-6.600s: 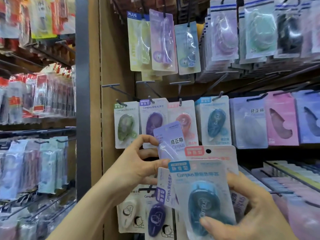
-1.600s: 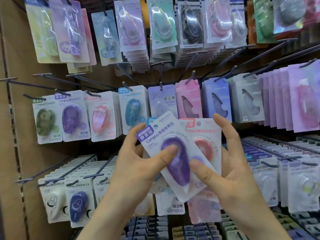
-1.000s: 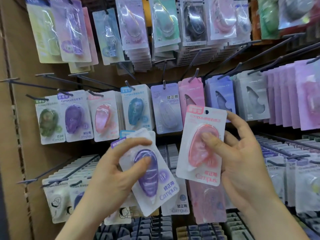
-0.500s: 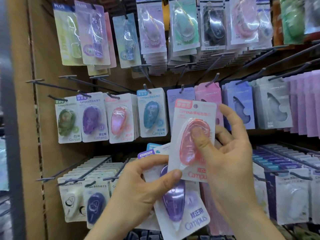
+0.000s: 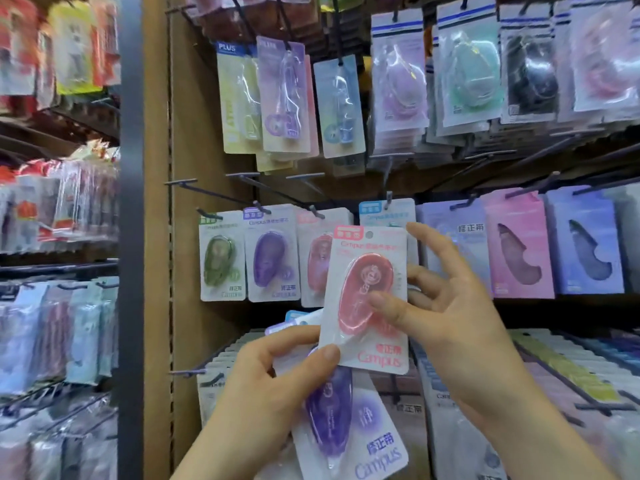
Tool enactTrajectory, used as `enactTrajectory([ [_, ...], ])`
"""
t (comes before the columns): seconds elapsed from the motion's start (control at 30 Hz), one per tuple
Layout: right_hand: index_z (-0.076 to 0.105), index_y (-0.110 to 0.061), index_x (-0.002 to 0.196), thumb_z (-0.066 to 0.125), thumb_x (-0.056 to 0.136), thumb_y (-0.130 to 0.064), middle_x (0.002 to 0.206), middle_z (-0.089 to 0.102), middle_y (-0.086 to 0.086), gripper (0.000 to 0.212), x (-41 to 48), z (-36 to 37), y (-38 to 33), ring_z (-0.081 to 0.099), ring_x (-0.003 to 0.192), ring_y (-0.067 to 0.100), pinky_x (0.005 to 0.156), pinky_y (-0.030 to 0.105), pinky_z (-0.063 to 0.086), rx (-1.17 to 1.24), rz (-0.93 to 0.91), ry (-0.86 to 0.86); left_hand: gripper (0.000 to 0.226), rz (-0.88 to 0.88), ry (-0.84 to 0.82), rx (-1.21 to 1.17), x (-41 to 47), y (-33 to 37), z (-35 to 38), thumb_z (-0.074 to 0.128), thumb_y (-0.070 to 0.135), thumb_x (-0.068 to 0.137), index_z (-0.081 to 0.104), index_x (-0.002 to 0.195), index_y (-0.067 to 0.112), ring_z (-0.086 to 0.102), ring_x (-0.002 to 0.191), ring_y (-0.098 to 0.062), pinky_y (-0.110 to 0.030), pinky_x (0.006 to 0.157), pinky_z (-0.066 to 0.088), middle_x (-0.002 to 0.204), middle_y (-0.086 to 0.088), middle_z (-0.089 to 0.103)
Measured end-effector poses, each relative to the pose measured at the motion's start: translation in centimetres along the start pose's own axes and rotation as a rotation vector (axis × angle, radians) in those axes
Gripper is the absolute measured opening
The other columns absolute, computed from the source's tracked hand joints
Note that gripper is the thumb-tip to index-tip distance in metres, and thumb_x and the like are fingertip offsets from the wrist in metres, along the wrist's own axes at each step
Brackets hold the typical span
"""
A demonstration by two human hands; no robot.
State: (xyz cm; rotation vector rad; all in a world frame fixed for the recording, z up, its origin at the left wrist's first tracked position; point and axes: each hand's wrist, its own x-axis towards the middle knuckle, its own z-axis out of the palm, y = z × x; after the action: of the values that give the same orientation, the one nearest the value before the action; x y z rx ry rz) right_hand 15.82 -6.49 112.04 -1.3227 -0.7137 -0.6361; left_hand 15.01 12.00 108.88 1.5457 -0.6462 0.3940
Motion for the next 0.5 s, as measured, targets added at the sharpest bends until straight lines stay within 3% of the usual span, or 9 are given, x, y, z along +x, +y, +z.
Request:
enactTrajectory([
  [0.07,0.046,-0.036,0.135,0.078,0.062,-0.009,0.104,0.075,0.002,0.084,0.3,1.1,0.3,0.073,0.093,0.017,0.075,0.033,0.061,0.005,-0.005,-0.005,0.015,-0.015,0.003,-0.005,0.1,0.0,-1.2,0.081,0.029,0.076,0.080,0.089,0.022,0.072,0.083,-0.012,-0.017,0.068,0.053,0.091,-0.004,0.077],
  [0.13,0.047,-0.035,0.135,0.078,0.059,-0.012,0.104,0.074,0.000,0.085,0.6,2.1,0.5,0.073,0.093,0.016,0.071,0.030,0.061,0.003,0.000,-0.006,0.016,-0.023,-0.011,0.016,0.3,-0.1,-2.3,0.081,0.031,0.076,0.080,0.090,0.023,0.073,0.087,-0.016,-0.021,0.074,0.056,0.092,-0.003,0.077],
  [0.33,0.049,-0.038,0.132,0.076,0.074,0.000,0.104,0.073,-0.002,0.074,2.1,4.4,0.5,0.072,0.094,0.014,0.076,0.033,0.061,-0.084,-0.023,-0.017,0.022,0.012,-0.033,0.032,1.3,0.0,-4.6,0.067,0.033,0.072,0.080,0.088,0.026,0.071,0.081,-0.012,-0.017,0.071,0.052,0.088,-0.002,0.077],
  [0.5,0.054,-0.025,0.137,0.075,0.079,0.001,0.104,0.072,-0.004,0.067,4.4,5.9,0.7,0.072,0.090,0.010,0.075,0.026,0.059,-0.165,-0.040,0.041,0.013,-0.005,-0.021,-0.006,2.2,0.1,-5.9,0.068,0.023,0.080,0.079,0.086,0.021,0.071,0.078,-0.013,-0.017,0.068,0.053,0.087,-0.004,0.077],
])
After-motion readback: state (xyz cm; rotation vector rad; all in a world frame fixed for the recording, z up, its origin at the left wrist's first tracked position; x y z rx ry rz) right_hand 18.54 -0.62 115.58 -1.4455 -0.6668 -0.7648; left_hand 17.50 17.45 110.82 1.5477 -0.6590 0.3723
